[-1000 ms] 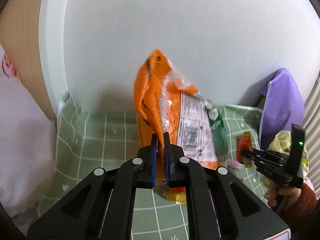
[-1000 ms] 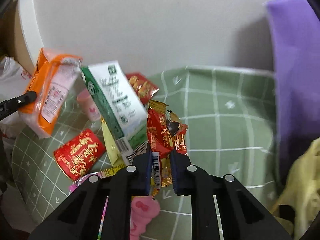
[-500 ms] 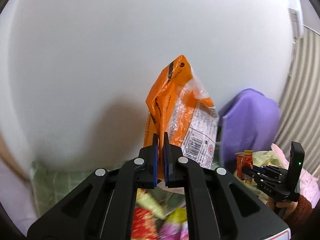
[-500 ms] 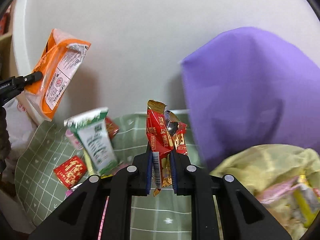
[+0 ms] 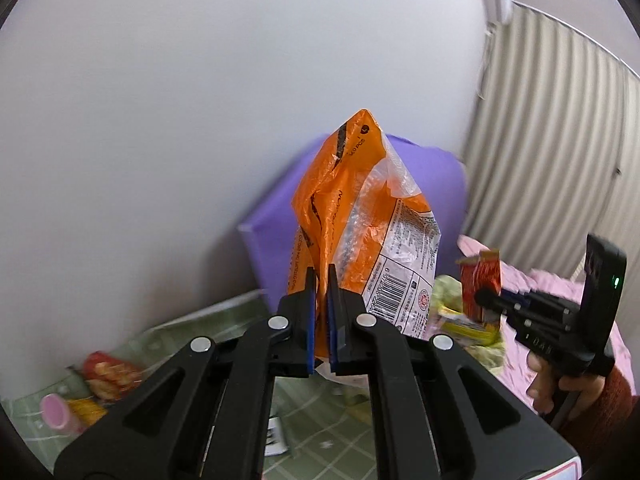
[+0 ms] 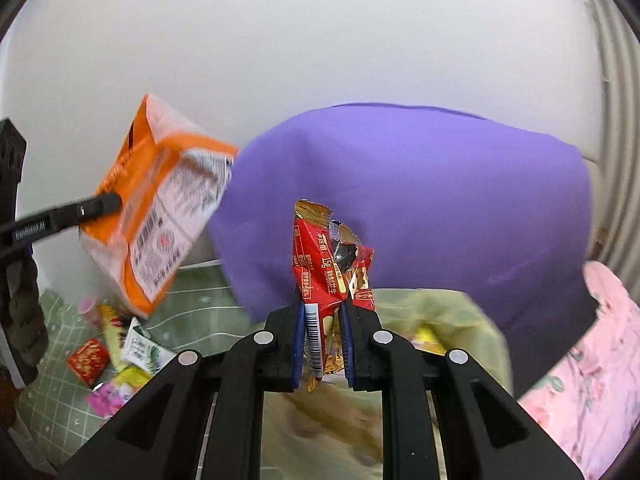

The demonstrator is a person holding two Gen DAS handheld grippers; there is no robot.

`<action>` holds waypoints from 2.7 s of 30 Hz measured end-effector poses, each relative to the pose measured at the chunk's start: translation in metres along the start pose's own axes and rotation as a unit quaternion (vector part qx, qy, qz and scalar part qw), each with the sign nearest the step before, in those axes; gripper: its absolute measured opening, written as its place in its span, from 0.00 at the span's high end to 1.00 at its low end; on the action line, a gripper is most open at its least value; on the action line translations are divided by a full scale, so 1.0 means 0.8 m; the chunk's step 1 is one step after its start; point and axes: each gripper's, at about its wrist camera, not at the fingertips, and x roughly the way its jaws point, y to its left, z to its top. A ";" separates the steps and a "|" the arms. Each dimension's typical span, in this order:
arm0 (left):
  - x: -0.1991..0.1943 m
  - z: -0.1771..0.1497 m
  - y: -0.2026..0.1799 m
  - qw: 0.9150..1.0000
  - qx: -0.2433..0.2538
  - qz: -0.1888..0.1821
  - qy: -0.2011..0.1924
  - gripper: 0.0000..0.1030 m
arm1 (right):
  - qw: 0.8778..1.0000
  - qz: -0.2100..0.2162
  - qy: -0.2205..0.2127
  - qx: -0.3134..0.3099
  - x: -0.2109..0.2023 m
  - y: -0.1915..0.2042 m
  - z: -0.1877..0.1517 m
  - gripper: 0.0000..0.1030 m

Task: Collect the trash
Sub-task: 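Carry the orange bag and red wrapper over the yellow bag, then open both grippers to drop the items into the yellow bag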

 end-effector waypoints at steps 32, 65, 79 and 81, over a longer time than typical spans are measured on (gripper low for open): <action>0.248 -0.102 -0.153 0.950 0.140 -0.082 0.265 0.95 | 0.998 0.033 0.031 0.042 0.021 -0.110 -0.009 0.84; 0.234 -0.067 -0.089 0.965 0.045 -0.133 0.220 0.73 | 0.988 -0.005 0.155 0.009 0.087 -0.114 -0.078 0.71; 0.098 -0.051 0.003 0.996 -0.024 0.000 0.088 0.61 | 0.996 -0.017 0.081 0.027 0.046 -0.094 -0.050 0.56; 0.078 -0.059 0.023 0.996 -0.034 0.031 0.078 0.61 | 0.997 -0.002 0.070 0.025 0.044 -0.076 -0.045 0.56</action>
